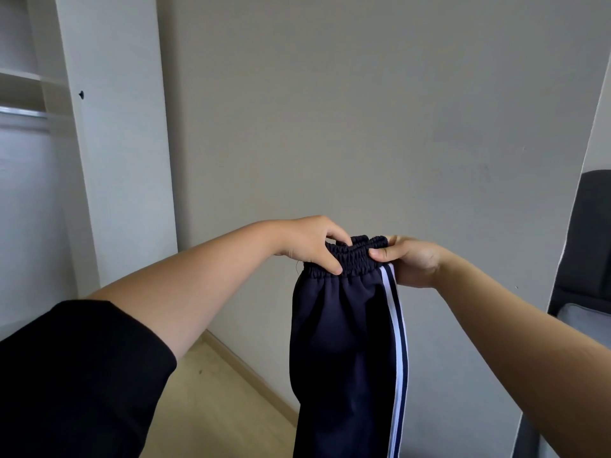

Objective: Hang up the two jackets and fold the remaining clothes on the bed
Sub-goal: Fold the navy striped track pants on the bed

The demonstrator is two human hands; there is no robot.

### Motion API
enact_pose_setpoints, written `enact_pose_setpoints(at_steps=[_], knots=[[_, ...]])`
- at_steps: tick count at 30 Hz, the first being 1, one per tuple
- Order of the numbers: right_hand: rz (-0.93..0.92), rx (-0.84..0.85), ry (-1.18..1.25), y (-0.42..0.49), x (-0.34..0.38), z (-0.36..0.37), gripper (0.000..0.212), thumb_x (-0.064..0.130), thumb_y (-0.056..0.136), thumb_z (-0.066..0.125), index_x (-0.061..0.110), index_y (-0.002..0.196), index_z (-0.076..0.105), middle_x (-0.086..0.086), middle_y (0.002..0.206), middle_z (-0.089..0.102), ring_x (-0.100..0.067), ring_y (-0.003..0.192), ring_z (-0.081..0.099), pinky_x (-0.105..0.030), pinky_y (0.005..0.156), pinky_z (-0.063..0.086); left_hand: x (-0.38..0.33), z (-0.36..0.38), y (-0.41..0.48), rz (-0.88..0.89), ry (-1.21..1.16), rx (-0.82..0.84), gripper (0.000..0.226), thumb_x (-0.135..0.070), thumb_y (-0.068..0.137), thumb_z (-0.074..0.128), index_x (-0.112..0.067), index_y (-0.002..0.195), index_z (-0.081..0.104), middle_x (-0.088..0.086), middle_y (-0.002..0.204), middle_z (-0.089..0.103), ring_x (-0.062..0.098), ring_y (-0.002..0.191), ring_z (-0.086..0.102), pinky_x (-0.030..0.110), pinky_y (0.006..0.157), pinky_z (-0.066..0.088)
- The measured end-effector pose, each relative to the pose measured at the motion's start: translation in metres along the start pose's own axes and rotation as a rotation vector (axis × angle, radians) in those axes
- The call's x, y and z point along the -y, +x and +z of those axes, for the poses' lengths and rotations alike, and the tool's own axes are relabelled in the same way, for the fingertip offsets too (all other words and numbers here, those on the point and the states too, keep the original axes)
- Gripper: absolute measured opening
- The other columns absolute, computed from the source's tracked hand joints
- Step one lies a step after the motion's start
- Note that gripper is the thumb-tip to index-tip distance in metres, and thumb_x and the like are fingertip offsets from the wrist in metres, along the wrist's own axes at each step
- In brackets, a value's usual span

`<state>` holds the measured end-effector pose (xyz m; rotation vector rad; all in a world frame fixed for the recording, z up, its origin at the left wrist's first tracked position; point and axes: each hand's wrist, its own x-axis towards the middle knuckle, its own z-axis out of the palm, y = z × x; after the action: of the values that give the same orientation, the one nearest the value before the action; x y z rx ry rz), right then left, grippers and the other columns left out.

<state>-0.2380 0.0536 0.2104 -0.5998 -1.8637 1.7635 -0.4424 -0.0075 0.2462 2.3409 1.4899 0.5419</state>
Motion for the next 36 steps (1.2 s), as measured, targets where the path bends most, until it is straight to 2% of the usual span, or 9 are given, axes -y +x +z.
enact_pose_setpoints(at_steps=[4, 7, 10, 15, 19, 23, 28, 33, 36], knots=[[-0.108, -0.215, -0.033, 0.004, -0.001, 0.003, 0.03, 0.007, 0.069, 0.069, 0.0, 0.098, 0.066, -0.012, 0.089, 0.073, -0.024, 0.081, 0.07, -0.03, 0.075, 0.058, 0.0, -0.001, 0.002, -0.024, 0.056, 0.003, 0.008, -0.033, 0.081, 0.069, -0.03, 0.086, 0.063, -0.029, 0.071, 0.059, -0.006, 0.072, 0.057, 0.003, 0.057, 0.04], [-0.186, -0.366, -0.033, 0.008, -0.005, 0.007, 0.01, -0.001, 0.077, 0.065, 0.002, 0.085, 0.07, -0.01, 0.08, 0.073, -0.022, 0.072, 0.07, -0.027, 0.064, 0.057, -0.001, 0.0, 0.002, -0.053, 0.09, 0.073, 0.005, -0.041, 0.083, 0.066, -0.038, 0.08, 0.064, -0.025, 0.085, 0.063, -0.009, 0.079, 0.059, 0.011, 0.065, 0.041], [-0.227, -0.457, -0.007, 0.011, -0.008, 0.006, 0.01, -0.003, 0.078, 0.066, 0.004, 0.074, 0.073, -0.011, 0.076, 0.073, -0.022, 0.068, 0.07, -0.026, 0.059, 0.055, 0.001, -0.002, -0.001, -0.071, 0.077, 0.153, 0.004, -0.044, 0.082, 0.067, -0.042, 0.083, 0.063, -0.018, 0.101, 0.063, -0.004, 0.093, 0.06, 0.015, 0.077, 0.043], [-0.235, -0.519, -0.002, 0.01, -0.011, 0.006, 0.004, -0.001, 0.079, 0.067, 0.0, 0.08, 0.071, -0.012, 0.077, 0.072, -0.023, 0.07, 0.07, -0.027, 0.061, 0.056, 0.002, -0.016, -0.008, -0.052, 0.165, 0.218, 0.008, -0.036, 0.082, 0.07, -0.043, 0.086, 0.065, -0.019, 0.097, 0.067, -0.001, 0.091, 0.06, 0.023, 0.087, 0.045], [-0.238, -0.493, 0.063, 0.006, -0.003, 0.004, 0.008, 0.0, 0.083, 0.063, -0.001, 0.087, 0.07, -0.014, 0.084, 0.072, -0.024, 0.075, 0.07, -0.028, 0.064, 0.057, 0.006, -0.01, -0.008, 0.016, -0.433, 0.206, 0.02, -0.013, 0.085, 0.064, -0.024, 0.102, 0.066, -0.008, 0.1, 0.068, 0.006, 0.095, 0.062, 0.028, 0.092, 0.048], [-0.253, -0.52, 0.061, 0.004, 0.012, 0.003, 0.007, 0.001, 0.082, 0.065, 0.0, 0.086, 0.07, -0.015, 0.085, 0.073, -0.025, 0.075, 0.071, -0.028, 0.063, 0.056, 0.004, 0.006, -0.002, 0.086, -0.836, 0.023, 0.032, -0.015, 0.075, 0.061, -0.013, 0.107, 0.061, 0.002, 0.109, 0.062, 0.016, 0.104, 0.058, 0.03, 0.099, 0.042], [-0.233, -0.604, 0.015, 0.0, 0.013, -0.001, 0.004, 0.002, 0.082, 0.066, 0.003, 0.081, 0.07, -0.011, 0.078, 0.073, -0.022, 0.069, 0.07, -0.026, 0.058, 0.055, -0.017, 0.022, 0.008, 0.179, -0.552, -0.266, 0.015, -0.002, 0.079, 0.07, -0.017, 0.079, 0.068, -0.011, 0.1, 0.049, -0.001, 0.079, 0.054, 0.01, 0.07, 0.04], [-0.202, -0.533, -0.073, -0.012, 0.011, -0.01, 0.009, 0.004, 0.083, 0.065, -0.001, 0.088, 0.07, -0.014, 0.083, 0.072, -0.025, 0.075, 0.069, -0.029, 0.065, 0.056, -0.024, 0.031, 0.0, 0.273, -0.489, -0.295, 0.019, 0.0, 0.074, 0.074, -0.018, 0.074, 0.07, -0.012, 0.092, 0.058, 0.003, 0.09, 0.054, 0.018, 0.088, 0.038], [-0.186, -0.495, -0.114, -0.019, 0.007, -0.011, 0.007, 0.002, 0.082, 0.065, 0.001, 0.081, 0.072, -0.013, 0.078, 0.072, -0.023, 0.07, 0.07, -0.028, 0.063, 0.057, -0.025, 0.034, -0.004, 0.253, -0.316, -0.271, 0.01, -0.007, 0.074, 0.077, -0.015, 0.075, 0.071, -0.005, 0.085, 0.058, 0.009, 0.092, 0.051, 0.025, 0.09, 0.039]])
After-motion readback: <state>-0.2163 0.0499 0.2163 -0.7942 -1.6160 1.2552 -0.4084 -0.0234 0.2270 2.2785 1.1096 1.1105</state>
